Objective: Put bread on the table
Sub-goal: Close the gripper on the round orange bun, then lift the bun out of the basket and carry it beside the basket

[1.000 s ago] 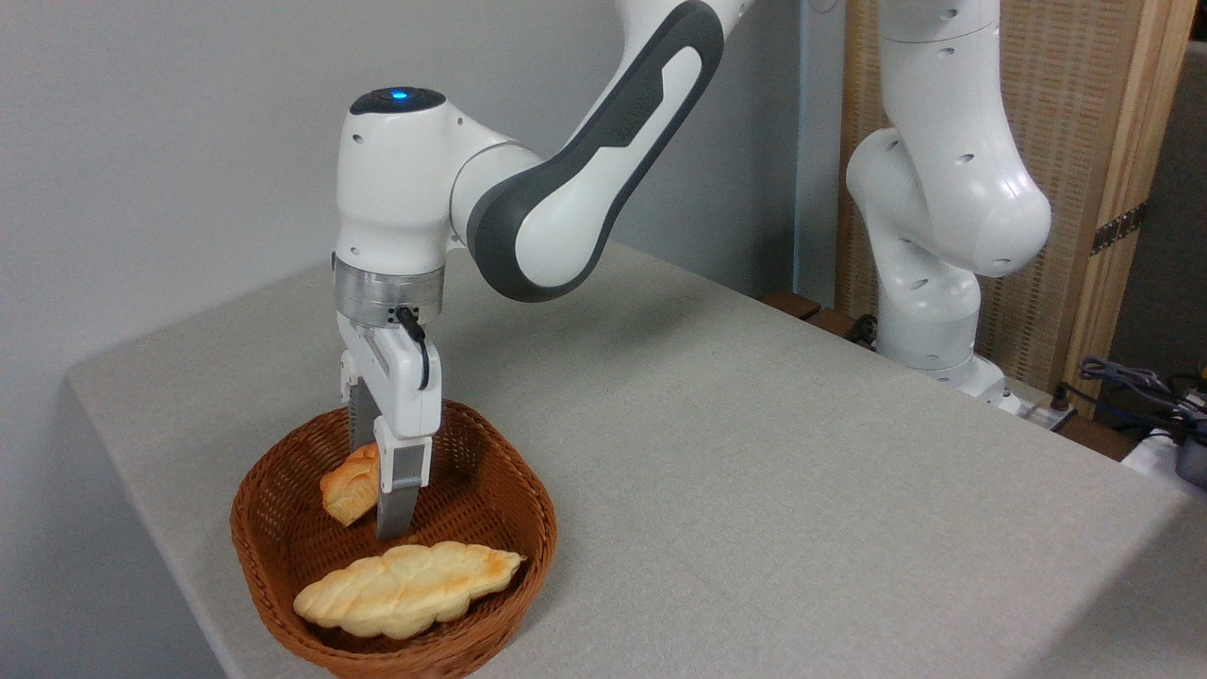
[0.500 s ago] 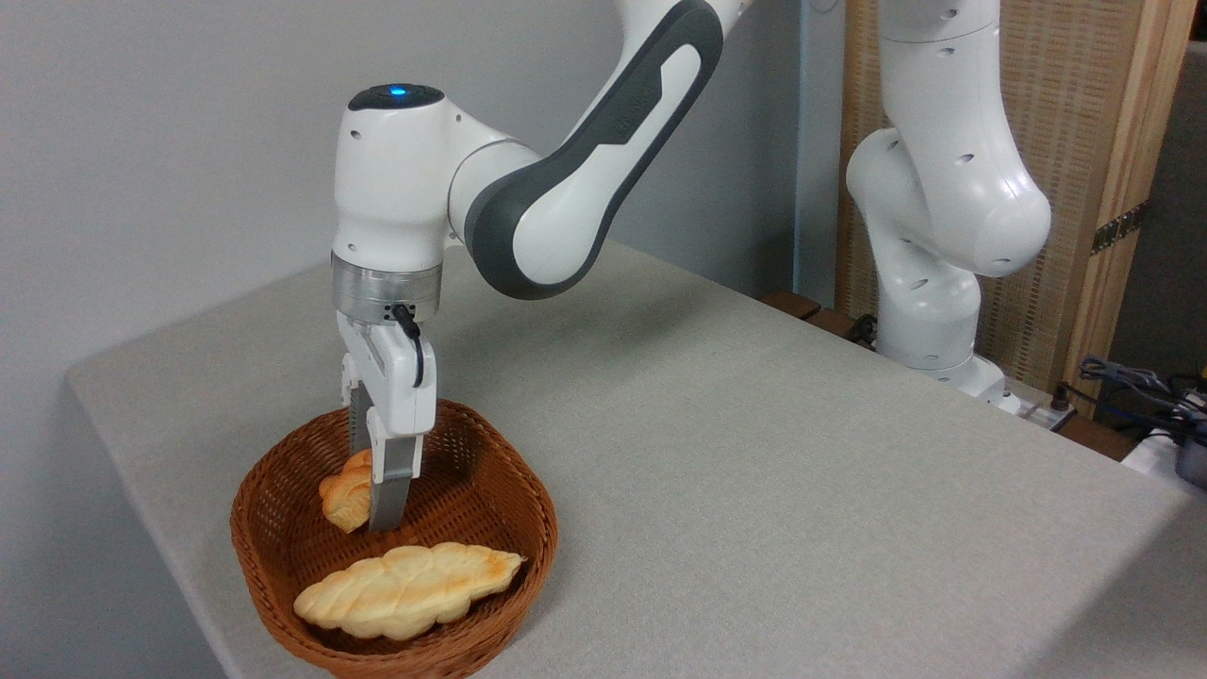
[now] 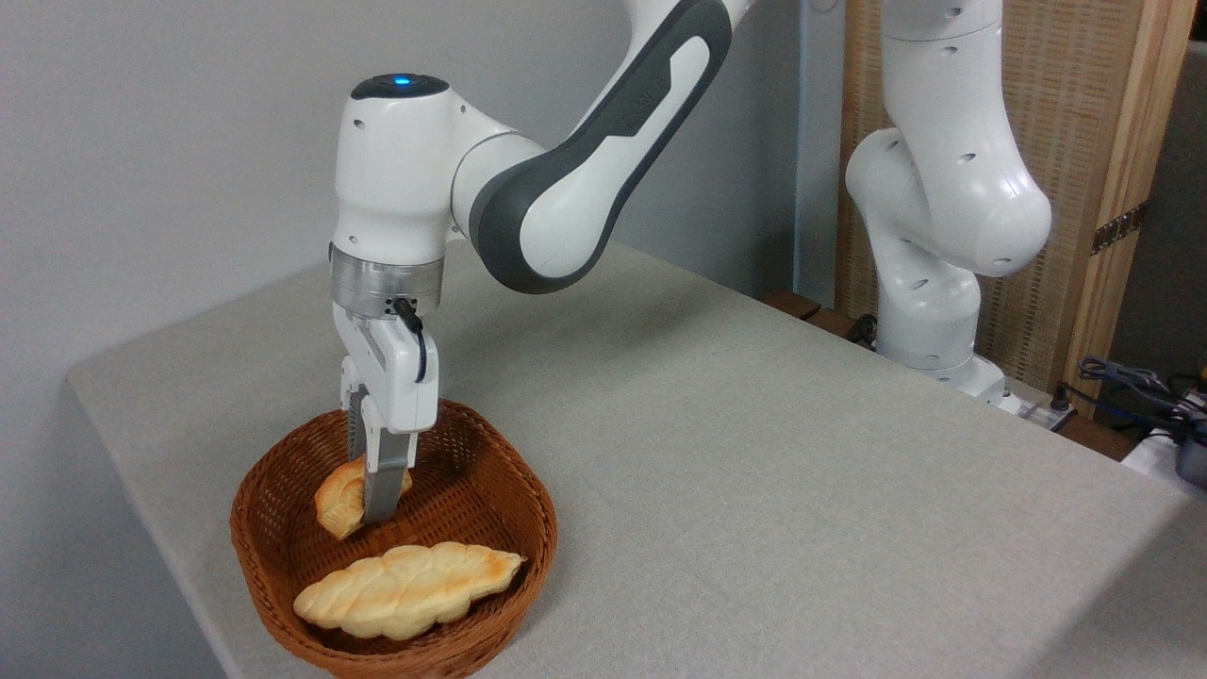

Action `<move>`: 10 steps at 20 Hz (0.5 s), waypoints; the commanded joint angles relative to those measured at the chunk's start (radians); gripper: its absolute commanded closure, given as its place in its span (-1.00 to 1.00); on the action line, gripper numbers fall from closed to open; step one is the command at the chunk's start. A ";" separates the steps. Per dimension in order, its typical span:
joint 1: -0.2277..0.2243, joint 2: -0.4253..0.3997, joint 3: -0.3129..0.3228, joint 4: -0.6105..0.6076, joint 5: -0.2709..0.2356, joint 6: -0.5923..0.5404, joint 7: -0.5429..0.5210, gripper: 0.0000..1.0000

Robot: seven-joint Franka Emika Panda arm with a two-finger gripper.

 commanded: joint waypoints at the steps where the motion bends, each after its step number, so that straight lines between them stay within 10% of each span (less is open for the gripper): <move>1: 0.001 -0.041 0.011 -0.002 -0.002 -0.021 0.005 0.85; 5: 0.005 -0.084 0.014 -0.002 -0.052 -0.048 0.005 0.85; 10: 0.008 -0.272 0.066 -0.012 -0.066 -0.382 0.043 0.73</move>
